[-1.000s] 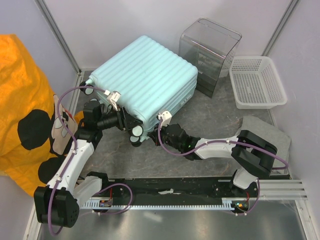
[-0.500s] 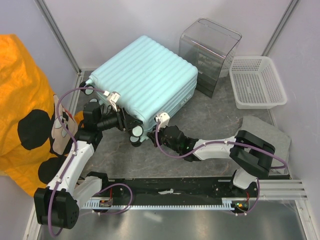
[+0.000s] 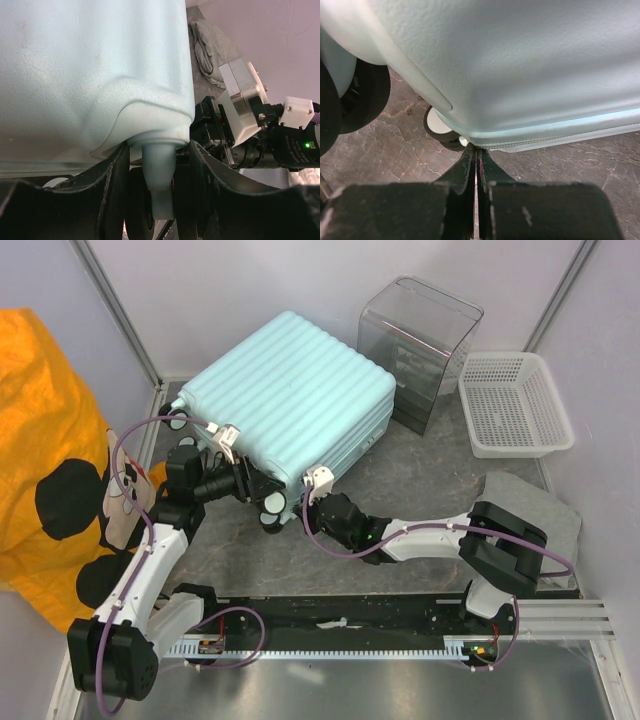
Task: Open, take out, and arrange the luggage
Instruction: Unzip the luggage at the center of the board.
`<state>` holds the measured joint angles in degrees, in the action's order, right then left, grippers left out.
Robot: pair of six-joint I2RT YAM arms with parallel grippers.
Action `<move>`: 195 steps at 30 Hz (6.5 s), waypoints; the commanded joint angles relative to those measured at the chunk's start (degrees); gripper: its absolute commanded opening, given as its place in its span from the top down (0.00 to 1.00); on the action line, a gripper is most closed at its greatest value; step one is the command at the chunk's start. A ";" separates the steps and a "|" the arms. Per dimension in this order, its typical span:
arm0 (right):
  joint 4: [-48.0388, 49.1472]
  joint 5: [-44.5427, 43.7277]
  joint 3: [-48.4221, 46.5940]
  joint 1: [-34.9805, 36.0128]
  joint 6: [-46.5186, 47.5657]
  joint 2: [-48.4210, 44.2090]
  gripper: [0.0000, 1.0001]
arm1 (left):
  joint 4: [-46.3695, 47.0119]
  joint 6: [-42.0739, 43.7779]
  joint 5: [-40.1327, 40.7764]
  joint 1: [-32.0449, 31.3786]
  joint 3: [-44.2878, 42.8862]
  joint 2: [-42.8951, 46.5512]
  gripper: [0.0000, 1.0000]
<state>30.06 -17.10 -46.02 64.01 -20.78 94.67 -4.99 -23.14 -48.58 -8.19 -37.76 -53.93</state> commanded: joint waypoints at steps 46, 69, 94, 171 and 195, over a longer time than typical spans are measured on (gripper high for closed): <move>5.81 -5.65 9.54 6.13 10.93 -14.15 0.29 | 13.83 -10.67 -8.19 -2.71 3.21 -2.84 0.98; 11.42 1.63 10.07 -2.57 6.63 -9.33 0.39 | 9.66 -5.87 -8.64 -5.09 -4.61 -10.14 0.98; 8.52 -6.63 7.08 1.47 4.51 -4.94 0.48 | 7.37 -4.20 -7.06 -5.09 -4.34 -10.58 0.99; 25.57 3.04 -9.44 4.28 14.62 13.52 0.95 | 19.32 -14.57 -13.65 -5.09 -0.21 -10.58 0.99; -4.22 -2.61 1.38 2.79 9.44 -20.48 0.23 | 21.60 -20.80 -7.42 -3.59 0.84 -8.47 0.98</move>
<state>34.11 -24.21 -39.31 67.22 -8.05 78.96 8.25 -39.83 -52.62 -9.52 -37.56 -62.89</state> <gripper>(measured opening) 0.766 0.528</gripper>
